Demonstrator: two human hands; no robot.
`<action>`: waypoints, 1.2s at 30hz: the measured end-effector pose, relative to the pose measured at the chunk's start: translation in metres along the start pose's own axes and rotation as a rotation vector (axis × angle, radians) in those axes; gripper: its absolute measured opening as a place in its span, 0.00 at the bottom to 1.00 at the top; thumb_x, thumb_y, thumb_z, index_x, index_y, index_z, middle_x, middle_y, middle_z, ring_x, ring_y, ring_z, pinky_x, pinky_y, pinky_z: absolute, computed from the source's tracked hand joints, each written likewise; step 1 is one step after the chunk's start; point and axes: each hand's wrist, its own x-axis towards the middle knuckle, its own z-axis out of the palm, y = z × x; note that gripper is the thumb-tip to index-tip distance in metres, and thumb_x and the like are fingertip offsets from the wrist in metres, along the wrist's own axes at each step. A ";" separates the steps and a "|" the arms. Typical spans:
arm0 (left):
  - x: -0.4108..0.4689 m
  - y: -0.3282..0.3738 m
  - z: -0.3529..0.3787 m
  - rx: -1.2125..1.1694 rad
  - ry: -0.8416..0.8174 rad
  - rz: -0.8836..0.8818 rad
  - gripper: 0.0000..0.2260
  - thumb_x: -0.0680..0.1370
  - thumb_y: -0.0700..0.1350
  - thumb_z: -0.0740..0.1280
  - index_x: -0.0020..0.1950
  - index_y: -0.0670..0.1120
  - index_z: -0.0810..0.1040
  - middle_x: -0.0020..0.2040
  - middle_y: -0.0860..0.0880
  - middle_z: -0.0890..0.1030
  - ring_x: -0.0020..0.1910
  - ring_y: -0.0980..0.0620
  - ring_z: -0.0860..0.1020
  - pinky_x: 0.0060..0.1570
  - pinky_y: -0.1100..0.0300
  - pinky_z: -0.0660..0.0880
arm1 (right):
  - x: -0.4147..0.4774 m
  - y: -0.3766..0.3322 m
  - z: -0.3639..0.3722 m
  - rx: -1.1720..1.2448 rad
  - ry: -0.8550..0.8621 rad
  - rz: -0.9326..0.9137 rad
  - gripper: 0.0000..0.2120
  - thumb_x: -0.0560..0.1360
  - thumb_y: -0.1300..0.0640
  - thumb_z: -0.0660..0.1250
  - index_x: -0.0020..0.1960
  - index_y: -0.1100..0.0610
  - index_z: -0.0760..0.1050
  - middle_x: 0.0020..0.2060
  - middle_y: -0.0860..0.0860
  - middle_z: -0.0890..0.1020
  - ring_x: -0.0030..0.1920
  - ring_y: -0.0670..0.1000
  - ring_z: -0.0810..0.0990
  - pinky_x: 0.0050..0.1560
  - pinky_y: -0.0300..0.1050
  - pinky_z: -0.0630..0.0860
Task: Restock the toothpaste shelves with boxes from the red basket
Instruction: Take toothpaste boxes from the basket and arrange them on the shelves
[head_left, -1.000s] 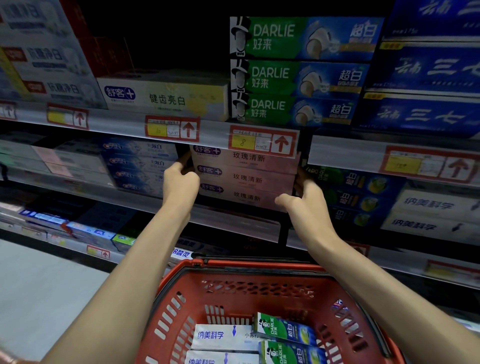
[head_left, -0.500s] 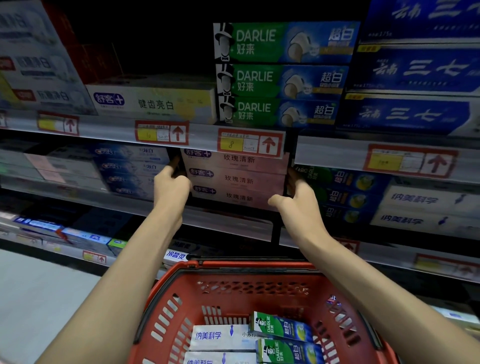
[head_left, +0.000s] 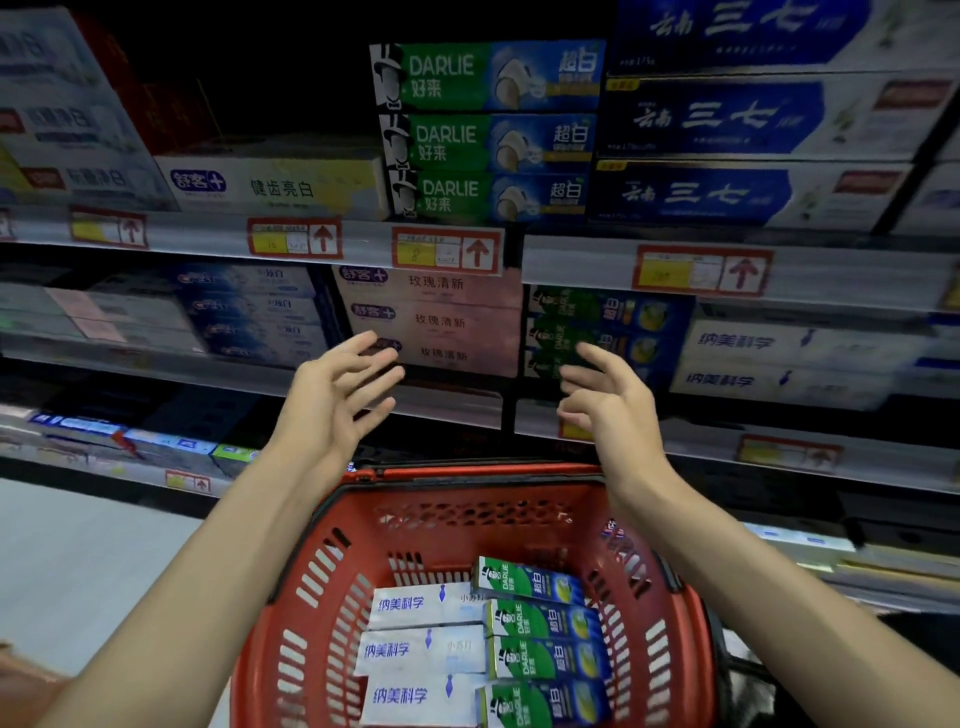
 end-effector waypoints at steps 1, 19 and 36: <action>-0.010 0.000 0.002 -0.008 -0.020 0.002 0.18 0.83 0.41 0.60 0.72 0.49 0.75 0.62 0.49 0.85 0.60 0.50 0.84 0.67 0.47 0.75 | -0.004 0.000 -0.003 0.020 -0.012 0.008 0.30 0.77 0.71 0.64 0.75 0.50 0.71 0.63 0.51 0.80 0.61 0.47 0.79 0.65 0.52 0.78; -0.060 -0.157 -0.081 2.012 -0.432 -0.252 0.19 0.81 0.51 0.58 0.72 0.54 0.74 0.71 0.49 0.77 0.71 0.44 0.73 0.71 0.44 0.65 | -0.099 0.157 -0.086 -1.626 -0.684 -0.134 0.14 0.79 0.51 0.61 0.58 0.56 0.79 0.57 0.58 0.84 0.58 0.61 0.83 0.57 0.51 0.76; -0.102 -0.187 -0.051 2.482 -0.704 -0.159 0.29 0.82 0.64 0.46 0.83 0.57 0.55 0.85 0.51 0.50 0.82 0.42 0.35 0.69 0.25 0.32 | -0.110 0.156 -0.178 -1.764 -0.542 0.026 0.18 0.75 0.47 0.64 0.61 0.54 0.79 0.57 0.55 0.84 0.59 0.60 0.82 0.54 0.48 0.77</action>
